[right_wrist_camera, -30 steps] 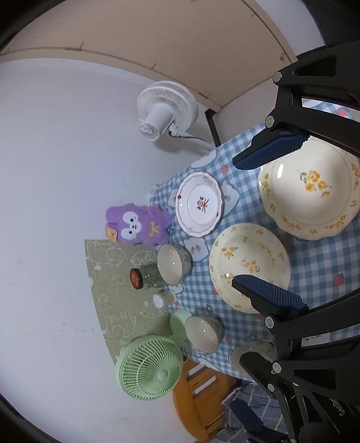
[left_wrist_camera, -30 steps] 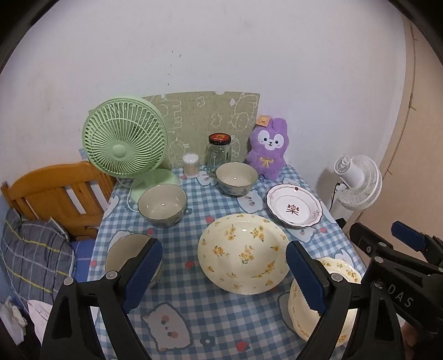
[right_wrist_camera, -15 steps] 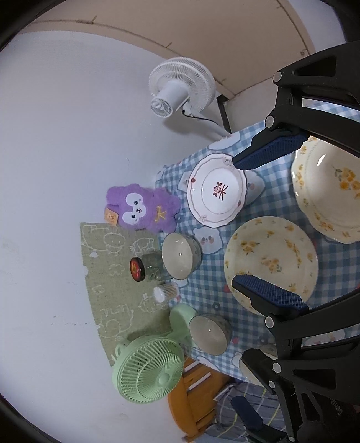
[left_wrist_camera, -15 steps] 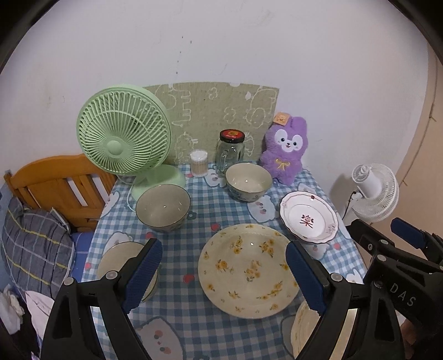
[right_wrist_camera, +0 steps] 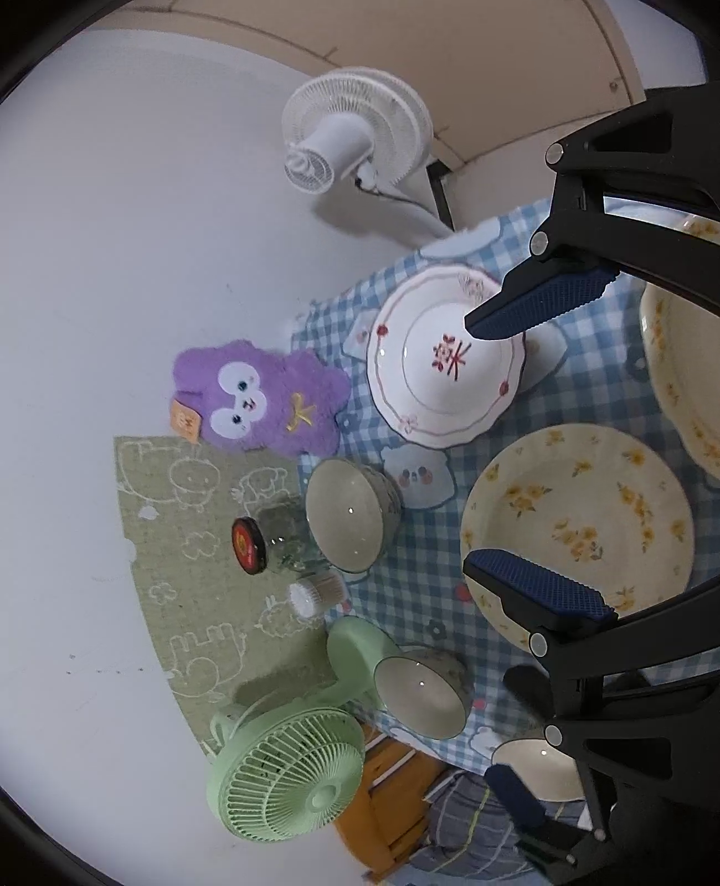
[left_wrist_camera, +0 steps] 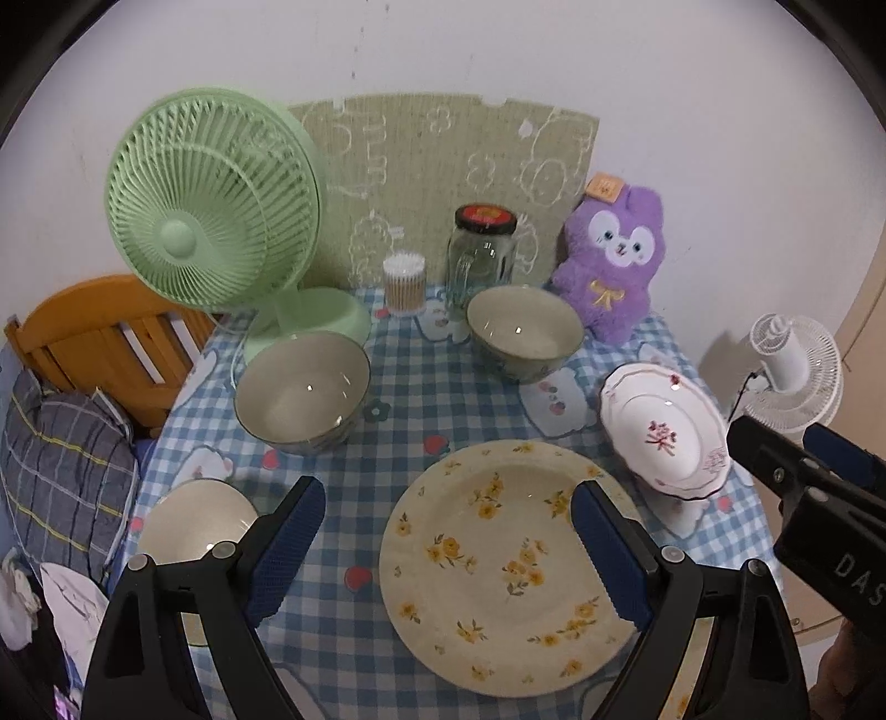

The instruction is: Organize plates and bowls

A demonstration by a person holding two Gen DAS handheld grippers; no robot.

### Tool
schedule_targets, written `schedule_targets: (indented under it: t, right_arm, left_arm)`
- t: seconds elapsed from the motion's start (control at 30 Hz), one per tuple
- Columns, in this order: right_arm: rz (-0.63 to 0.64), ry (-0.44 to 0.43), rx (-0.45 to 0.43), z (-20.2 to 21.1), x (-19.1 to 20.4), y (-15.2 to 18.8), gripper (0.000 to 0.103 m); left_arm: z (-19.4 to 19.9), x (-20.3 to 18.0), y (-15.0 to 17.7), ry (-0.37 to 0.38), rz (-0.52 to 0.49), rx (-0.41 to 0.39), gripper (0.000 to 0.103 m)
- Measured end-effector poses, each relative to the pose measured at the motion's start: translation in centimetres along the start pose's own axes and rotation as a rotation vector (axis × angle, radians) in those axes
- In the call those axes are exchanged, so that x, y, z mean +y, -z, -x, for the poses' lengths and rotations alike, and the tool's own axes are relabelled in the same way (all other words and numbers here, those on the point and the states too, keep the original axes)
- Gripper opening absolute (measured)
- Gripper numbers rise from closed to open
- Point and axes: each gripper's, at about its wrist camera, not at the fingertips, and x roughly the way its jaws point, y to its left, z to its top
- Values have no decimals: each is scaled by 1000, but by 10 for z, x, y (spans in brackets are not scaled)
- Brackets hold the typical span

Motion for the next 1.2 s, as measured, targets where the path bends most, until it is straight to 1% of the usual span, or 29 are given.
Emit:
schedule_targets:
  t: [0.1,0.3,0.5,0.87,0.93,1.03,1.1,1.2]
  right_arm:
    - [13,-12,5,-16,2,2,81]
    - [26,-31,46,-47,3,11,81]
    - [28,-40,90,-76,3,23,81]
    - [32,-46,180,-118,7,43,80]
    - [33,-36,186,-124,8,46,77]
    - [54,-28,197,-130,11,51,76]
    - [49,-38,213,-134,11,54,73]
    - [49,-32,232,-140,12,57,70]
  left_arm:
    - [-17,-2,5,-17,-3,19,91]
    - [-44,-4,13,-31,6,49,90]
    - [-72,-4,25,-34,16,88,85]
    - [-104,6,48,-62,43,161,84]
    - [-109,8,51,-65,52,171,82]
    - [-114,11,54,-67,68,180,79]
    - [-118,11,55,-65,71,192,78]
    - [-122,11,57,-51,73,206,72]
